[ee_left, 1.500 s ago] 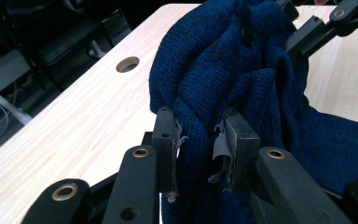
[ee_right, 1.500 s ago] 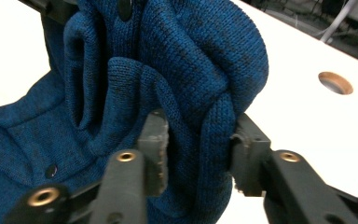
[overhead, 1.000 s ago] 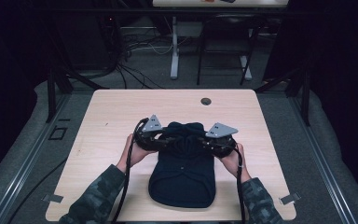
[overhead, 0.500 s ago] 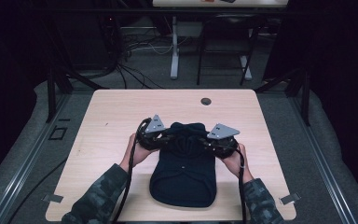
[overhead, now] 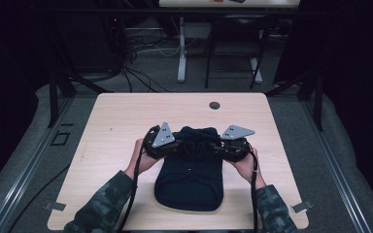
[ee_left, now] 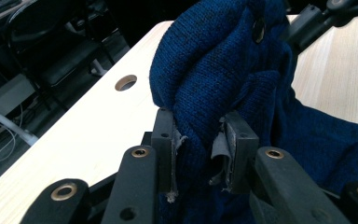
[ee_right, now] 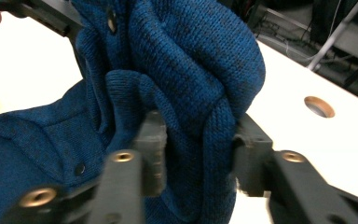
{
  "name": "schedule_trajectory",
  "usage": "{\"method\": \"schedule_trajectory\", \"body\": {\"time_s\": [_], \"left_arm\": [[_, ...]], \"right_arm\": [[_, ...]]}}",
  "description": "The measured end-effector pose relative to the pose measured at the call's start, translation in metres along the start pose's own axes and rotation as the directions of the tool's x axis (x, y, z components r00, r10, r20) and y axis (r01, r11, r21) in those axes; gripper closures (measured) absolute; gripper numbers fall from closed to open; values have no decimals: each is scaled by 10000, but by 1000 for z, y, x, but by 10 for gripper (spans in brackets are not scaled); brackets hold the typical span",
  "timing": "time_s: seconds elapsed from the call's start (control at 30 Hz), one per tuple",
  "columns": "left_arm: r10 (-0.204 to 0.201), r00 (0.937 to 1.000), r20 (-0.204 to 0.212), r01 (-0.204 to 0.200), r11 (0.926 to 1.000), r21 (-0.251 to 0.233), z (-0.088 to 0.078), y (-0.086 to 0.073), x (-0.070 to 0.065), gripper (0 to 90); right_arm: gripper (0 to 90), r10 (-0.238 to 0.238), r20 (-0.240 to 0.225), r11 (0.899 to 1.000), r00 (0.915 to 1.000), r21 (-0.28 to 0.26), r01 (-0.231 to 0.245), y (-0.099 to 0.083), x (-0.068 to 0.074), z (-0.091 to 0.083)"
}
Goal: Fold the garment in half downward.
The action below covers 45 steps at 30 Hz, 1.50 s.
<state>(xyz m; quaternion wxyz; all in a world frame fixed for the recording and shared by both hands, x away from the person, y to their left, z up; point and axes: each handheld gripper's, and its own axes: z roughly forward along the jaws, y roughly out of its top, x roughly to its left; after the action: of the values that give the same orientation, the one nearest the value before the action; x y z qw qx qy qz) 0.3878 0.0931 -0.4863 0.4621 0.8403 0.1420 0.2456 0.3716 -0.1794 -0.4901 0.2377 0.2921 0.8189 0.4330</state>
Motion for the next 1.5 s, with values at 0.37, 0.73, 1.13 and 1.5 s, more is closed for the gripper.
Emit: {"method": "schedule_trajectory", "body": {"time_s": [0.37, 0.73, 1.13, 1.5], "left_arm": [[-1383, 9864, 886, 1412, 9896, -268, -6, -14, 9, 414], [-1379, 9845, 1080, 1344, 9902, 393, 12, -15, 4, 545], [897, 9923, -855, -909, 9958, -100, 6, 3, -9, 707], [-53, 9996, -289, 79, 9958, 910, 7, -13, -5, 479]], "right_arm": [[697, -1628, 528, 9849, 9852, -503, 1655, 2, 18, -3], [694, -1928, 529, 9786, 9798, -632, 1959, -1, 21, -3], [666, -1376, 1072, 9872, 9847, -666, 1452, 7, 11, -7], [692, -2867, 1931, 9450, 9384, -1042, 3102, -3, 30, 7]]}}
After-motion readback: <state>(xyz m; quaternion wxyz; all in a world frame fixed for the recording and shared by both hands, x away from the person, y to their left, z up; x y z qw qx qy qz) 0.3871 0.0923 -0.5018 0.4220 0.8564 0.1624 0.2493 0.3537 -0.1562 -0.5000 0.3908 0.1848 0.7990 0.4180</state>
